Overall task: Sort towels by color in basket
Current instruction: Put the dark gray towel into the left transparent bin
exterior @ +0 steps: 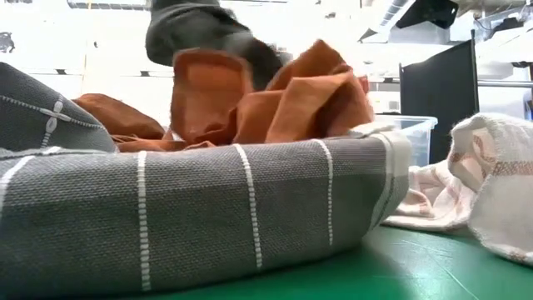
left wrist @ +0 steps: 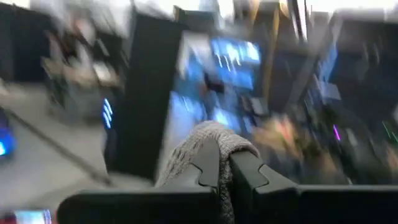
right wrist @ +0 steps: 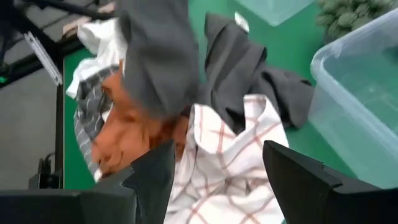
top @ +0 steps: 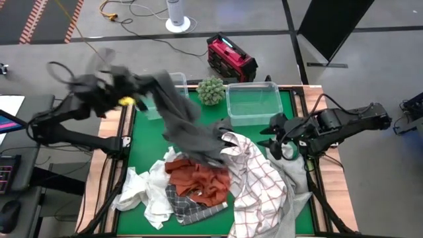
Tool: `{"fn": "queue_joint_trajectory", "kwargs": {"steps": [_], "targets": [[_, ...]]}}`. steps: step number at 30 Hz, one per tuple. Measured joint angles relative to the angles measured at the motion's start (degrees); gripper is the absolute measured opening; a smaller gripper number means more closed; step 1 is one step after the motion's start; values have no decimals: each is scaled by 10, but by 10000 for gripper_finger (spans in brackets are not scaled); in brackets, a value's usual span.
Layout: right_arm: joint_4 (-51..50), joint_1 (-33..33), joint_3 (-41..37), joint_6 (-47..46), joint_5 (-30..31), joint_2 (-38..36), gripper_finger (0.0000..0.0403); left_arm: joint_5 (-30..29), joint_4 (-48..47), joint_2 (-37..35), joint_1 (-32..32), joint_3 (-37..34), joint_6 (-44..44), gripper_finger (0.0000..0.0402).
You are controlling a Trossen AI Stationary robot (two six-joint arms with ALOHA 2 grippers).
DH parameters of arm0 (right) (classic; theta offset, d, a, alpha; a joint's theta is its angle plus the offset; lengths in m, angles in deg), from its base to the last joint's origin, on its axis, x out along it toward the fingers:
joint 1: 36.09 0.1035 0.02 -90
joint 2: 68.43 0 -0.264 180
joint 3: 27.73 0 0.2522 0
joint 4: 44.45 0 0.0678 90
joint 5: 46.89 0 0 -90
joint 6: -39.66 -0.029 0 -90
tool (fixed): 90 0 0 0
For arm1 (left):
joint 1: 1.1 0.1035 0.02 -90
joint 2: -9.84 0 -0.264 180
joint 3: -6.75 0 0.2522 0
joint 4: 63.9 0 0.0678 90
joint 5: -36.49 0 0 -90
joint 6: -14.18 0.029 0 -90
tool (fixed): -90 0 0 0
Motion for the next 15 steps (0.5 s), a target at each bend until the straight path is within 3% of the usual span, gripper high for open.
{"fn": "queue_joint_trajectory", "kwargs": {"steps": [10, 15], "targets": [[24, 0, 0, -1, 19, 0, 269, -10, 426, 26, 44, 0, 210, 1], [36, 0, 0, -2, 22, 0, 269, 4, 570, 75, 90, 0, 199, 2]]}}
